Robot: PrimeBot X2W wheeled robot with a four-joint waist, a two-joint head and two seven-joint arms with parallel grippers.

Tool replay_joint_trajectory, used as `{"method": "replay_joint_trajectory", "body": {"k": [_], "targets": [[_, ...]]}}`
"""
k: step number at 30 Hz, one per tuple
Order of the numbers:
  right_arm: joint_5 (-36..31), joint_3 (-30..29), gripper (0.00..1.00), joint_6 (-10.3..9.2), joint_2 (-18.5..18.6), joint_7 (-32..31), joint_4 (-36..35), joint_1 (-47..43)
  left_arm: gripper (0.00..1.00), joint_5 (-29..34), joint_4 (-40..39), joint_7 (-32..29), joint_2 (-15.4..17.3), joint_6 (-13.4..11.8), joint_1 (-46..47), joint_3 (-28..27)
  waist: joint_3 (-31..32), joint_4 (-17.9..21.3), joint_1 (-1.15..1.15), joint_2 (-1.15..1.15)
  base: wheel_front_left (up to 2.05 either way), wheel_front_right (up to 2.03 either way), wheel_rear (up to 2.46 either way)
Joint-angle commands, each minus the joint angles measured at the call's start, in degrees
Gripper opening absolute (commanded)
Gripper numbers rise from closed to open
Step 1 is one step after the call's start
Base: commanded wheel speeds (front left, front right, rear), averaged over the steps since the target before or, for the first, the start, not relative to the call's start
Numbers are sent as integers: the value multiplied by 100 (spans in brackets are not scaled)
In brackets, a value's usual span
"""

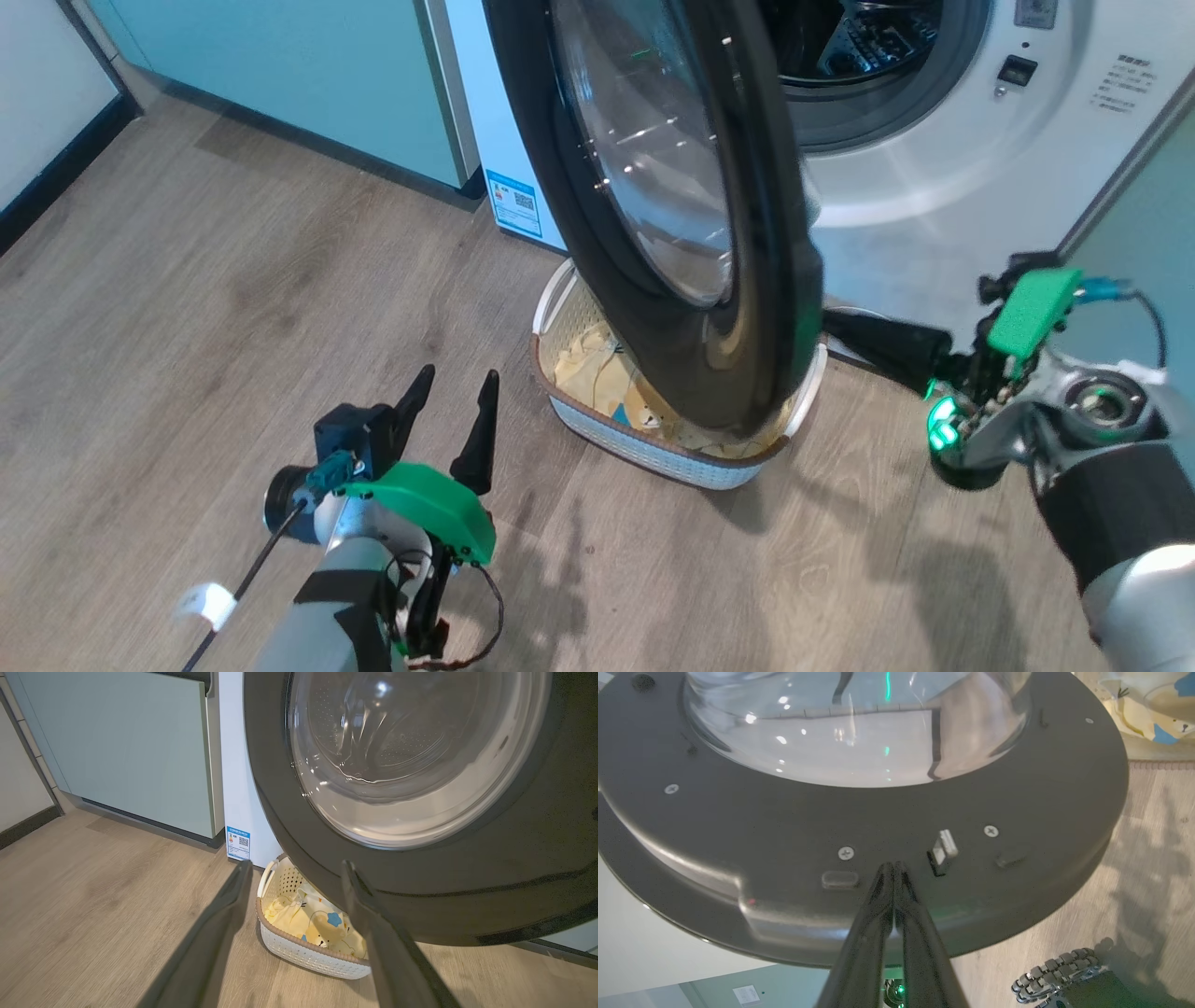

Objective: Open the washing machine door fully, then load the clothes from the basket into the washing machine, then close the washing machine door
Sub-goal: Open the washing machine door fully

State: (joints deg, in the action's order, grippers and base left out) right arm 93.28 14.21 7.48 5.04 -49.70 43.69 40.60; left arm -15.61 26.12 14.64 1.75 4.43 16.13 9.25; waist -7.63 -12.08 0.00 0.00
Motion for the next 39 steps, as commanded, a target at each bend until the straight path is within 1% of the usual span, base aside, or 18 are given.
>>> {"method": "replay_joint_trajectory", "body": {"k": [1, 8, 19, 27, 33, 39], "targets": [[46, 119, 0, 1, -127, -63, -192, 51, 100, 66, -161, 36, 113, 26, 116, -227, 4, 7, 0, 0, 0, 0, 0], [264, 425, 0, 1, -210, -11, -210, -190, 100, 90, -109, 36, 113, 53, 57, -291, 116, 34, 0, 0, 0, 0, 0], [1153, 1480, 0, 1, -215, 472, -486, -324, 100, 169, -54, 36, 112, 100, 20, -398, 250, 5, 0, 0, 0, 0, 0], [1576, 2015, 0, 1, -215, 735, -590, -302, 100, 213, -21, 36, 112, 128, -25, -432, 341, -31, 0, 0, 0, 0, 0], [1666, 2048, 0, 1, -215, 917, -600, -287, 100, 233, -18, 36, 112, 135, -56, -471, 398, -9, 0, 0, 0, 0, 0], [1611, 1786, 0, 1, -216, 1268, -579, -346, 100, 290, -9, 36, 112, 154, -124, -560, 498, 119, 0, 0, 0, 0, 0]]}}
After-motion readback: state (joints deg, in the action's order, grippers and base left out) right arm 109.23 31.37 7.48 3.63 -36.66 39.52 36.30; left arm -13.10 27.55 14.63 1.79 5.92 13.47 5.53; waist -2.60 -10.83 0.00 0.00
